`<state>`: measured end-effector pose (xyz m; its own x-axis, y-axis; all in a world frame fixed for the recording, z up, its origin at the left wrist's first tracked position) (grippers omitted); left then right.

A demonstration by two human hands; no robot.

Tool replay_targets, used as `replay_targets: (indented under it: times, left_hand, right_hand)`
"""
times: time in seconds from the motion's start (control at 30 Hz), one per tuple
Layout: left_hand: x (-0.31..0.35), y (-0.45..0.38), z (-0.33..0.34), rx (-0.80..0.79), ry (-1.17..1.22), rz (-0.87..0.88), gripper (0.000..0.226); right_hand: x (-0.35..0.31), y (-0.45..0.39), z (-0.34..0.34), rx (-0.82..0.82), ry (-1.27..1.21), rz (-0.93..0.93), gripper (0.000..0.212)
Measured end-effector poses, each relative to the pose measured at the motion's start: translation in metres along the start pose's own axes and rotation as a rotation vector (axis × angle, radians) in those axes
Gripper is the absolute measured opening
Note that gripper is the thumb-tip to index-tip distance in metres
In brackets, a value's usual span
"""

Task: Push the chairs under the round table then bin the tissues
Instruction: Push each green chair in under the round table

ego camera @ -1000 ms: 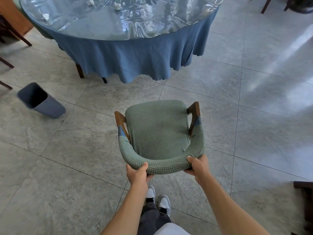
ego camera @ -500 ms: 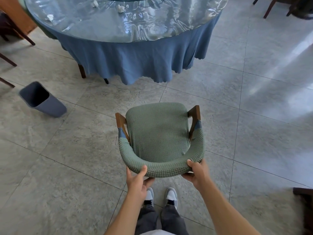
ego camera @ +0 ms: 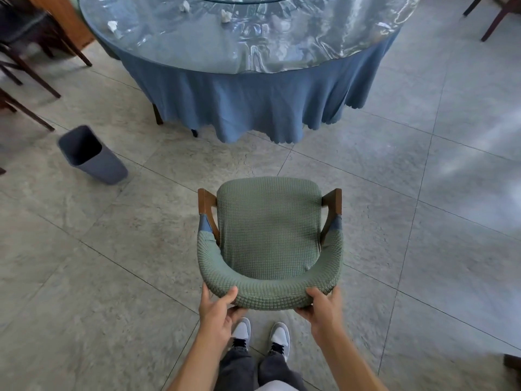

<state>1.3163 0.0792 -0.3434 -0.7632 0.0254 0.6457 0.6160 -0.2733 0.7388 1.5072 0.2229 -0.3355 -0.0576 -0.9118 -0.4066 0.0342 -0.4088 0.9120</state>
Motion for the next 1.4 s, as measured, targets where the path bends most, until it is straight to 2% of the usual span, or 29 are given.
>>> replay_targets:
  times: [0.3, 0.87, 1.07, 1.4]
  left_hand:
    - [0.011, -0.017, 0.036, 0.004, 0.008, 0.023, 0.091]
    - [0.063, -0.102, 0.175, -0.004, -0.007, 0.026, 0.094]
    - [0.082, -0.137, 0.221, -0.001, 0.003, 0.009, 0.098]
    - [0.119, -0.181, 0.289, -0.045, -0.010, 0.018, 0.088]
  right_hand:
    - [-0.035, -0.018, 0.012, -0.024, 0.011, -0.034, 0.038]
    - [-0.177, -0.091, 0.080, -0.034, 0.047, -0.037, 0.032]
    - [-0.226, -0.113, 0.111, -0.031, 0.065, -0.051, 0.038]
    - [-0.291, -0.140, 0.153, -0.046, 0.045, -0.062, 0.032]
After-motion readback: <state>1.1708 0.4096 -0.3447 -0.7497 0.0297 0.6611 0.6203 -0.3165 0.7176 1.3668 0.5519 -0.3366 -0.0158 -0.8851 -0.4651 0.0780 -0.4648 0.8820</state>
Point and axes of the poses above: each hand's wrist, its own y-axis away from the middle knuckle, its own z-axis out of the palm, x = y × z, the point moved 5 cm from there along -y, towards the middle knuckle, and after that the axes turned 11 degrees about z, right-handed, at the moved point
